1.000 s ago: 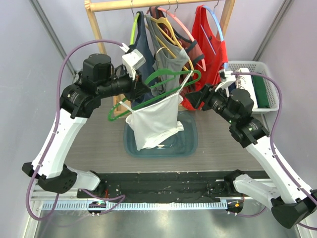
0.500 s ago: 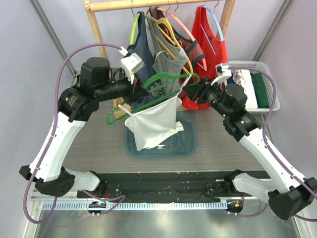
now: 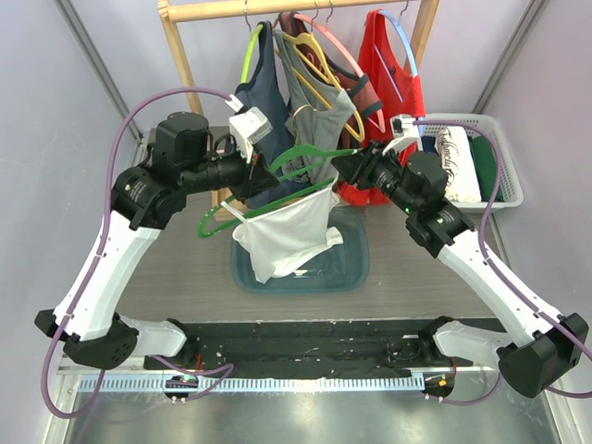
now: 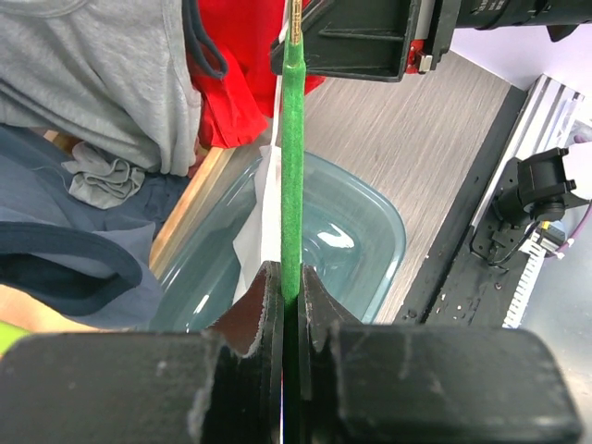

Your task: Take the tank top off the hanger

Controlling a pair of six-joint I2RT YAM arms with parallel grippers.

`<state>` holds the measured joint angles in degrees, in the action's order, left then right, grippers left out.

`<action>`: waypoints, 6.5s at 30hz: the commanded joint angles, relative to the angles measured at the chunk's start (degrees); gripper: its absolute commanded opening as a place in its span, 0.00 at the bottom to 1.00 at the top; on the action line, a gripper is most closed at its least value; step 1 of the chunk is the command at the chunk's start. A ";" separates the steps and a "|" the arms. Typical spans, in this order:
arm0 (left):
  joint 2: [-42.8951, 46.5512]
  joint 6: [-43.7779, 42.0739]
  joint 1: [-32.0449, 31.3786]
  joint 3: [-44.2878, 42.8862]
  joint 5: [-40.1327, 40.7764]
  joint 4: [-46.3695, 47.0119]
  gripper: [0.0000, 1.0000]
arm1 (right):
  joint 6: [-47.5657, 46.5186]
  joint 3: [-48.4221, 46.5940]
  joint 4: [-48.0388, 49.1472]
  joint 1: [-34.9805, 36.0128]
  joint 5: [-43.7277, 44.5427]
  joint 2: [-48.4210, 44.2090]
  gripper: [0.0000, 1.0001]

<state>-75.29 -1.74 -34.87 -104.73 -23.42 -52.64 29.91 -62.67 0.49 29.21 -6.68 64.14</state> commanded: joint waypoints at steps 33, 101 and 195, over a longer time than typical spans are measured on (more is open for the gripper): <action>8.40 -2.39 1.12 -0.46 -2.85 -3.34 0.00 | -2.66 -1.05 -12.44 1.20 22.58 -9.47 0.01; -2.50 -16.09 -1.95 -6.29 -14.89 -8.69 0.00 | -29.90 -30.03 -37.84 10.69 -10.20 -10.53 1.00; 4.18 -2.74 -0.64 16.31 8.83 11.33 0.23 | -24.90 -14.41 -31.34 10.69 -22.51 -15.45 0.01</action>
<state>-71.16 -4.54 -35.86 -88.62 -15.99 -44.36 4.08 -76.29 -35.24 39.90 -28.69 50.35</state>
